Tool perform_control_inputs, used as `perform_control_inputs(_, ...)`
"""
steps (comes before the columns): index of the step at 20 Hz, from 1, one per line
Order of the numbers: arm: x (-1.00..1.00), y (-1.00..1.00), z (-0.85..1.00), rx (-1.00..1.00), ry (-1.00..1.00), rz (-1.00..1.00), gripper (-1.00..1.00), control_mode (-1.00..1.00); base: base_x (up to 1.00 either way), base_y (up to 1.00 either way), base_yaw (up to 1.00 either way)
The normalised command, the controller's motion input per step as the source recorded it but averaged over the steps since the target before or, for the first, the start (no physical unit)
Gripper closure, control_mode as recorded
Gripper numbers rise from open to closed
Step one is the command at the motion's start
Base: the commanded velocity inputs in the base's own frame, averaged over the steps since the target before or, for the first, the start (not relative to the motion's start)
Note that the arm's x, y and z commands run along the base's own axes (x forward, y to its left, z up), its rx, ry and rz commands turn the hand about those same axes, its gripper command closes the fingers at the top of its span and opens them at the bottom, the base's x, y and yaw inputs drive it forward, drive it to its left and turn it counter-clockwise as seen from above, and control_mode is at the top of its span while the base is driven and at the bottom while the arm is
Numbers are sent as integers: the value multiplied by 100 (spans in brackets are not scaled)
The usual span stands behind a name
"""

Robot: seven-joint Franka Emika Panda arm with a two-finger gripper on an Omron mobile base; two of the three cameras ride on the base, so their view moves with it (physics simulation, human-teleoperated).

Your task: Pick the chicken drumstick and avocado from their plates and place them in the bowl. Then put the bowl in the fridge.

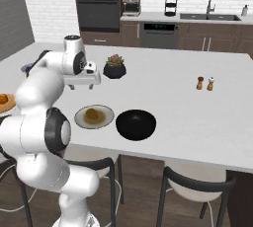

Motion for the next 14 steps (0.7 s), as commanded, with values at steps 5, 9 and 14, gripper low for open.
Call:
perform_control_inputs(5, 76, 15, -73, 0, 0, 10, -100, -100, 0, 0, 0)
perform_control_inputs(9, 33, 0, -57, -6, 3, 8, -100, -100, 0, 0, 0)
perform_control_inputs(14, 24, -4, -58, -5, 15, 6, -100, -100, 0, 0, 0)
